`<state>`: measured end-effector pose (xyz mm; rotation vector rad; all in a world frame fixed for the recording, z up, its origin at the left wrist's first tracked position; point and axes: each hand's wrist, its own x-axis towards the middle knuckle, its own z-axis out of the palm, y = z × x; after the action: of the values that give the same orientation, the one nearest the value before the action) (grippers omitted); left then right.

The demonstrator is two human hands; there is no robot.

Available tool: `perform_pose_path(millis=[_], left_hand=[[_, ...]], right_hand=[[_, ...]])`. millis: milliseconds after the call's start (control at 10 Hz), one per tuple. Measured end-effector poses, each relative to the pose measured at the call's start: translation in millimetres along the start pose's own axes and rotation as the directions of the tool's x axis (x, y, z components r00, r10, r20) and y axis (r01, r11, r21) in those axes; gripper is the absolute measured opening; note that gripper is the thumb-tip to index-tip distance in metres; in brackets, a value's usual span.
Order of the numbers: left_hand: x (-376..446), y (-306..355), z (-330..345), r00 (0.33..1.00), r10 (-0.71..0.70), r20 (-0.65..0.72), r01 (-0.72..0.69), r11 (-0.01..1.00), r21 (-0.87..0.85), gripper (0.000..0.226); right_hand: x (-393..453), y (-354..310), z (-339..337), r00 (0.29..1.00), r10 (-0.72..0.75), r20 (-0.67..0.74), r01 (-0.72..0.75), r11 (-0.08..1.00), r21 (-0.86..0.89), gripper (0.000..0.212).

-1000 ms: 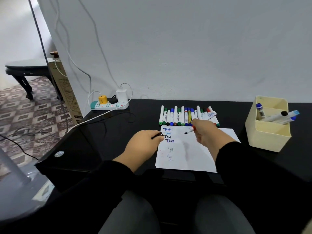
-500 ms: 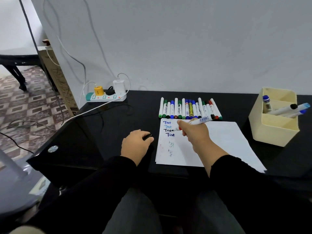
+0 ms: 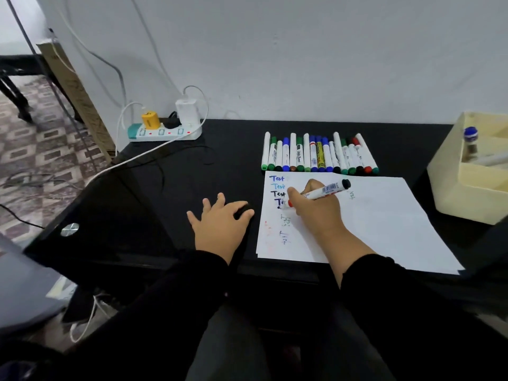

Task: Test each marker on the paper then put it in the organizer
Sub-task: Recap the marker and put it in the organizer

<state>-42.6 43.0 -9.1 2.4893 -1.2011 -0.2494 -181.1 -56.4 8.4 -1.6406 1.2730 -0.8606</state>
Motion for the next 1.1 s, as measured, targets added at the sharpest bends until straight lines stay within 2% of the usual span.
perform_pose_path(millis=[200, 400, 600, 900, 1100], left_hand=[[0.6, 0.8, -0.2, 1.0, -0.006, 0.017, 0.006, 1.0, 0.027, 0.041], [-1.1, 0.9, -0.5, 1.0, -0.004, 0.013, 0.003, 1.0, 0.024, 0.041], [-1.1, 1.2, -0.6, 1.0, -0.003, 0.016, 0.002, 1.0, 0.031, 0.041], [-1.7, 1.2, -0.3, 1.0, -0.003, 0.011, 0.003, 1.0, 0.027, 0.042], [-1.0, 1.5, -0.9, 1.0, -0.007, 0.022, 0.007, 0.999, 0.031, 0.042]], right_hand=[[-0.9, 1.9, 5.1, 0.997, -0.052, 0.062, 0.058, 0.993, -0.107, 0.035], [0.1, 1.2, 2.5, 1.0, -0.022, 0.007, 0.023, 0.999, -0.044, 0.04], [-3.3, 1.1, 2.0, 0.997, -0.027, 0.076, 0.032, 0.997, -0.069, 0.041], [-1.3, 1.9, 1.3, 1.0, -0.015, -0.001, 0.015, 1.0, 0.005, 0.04], [-2.0, 2.2, 0.6, 1.0, -0.008, 0.012, 0.008, 1.0, 0.005, 0.038]])
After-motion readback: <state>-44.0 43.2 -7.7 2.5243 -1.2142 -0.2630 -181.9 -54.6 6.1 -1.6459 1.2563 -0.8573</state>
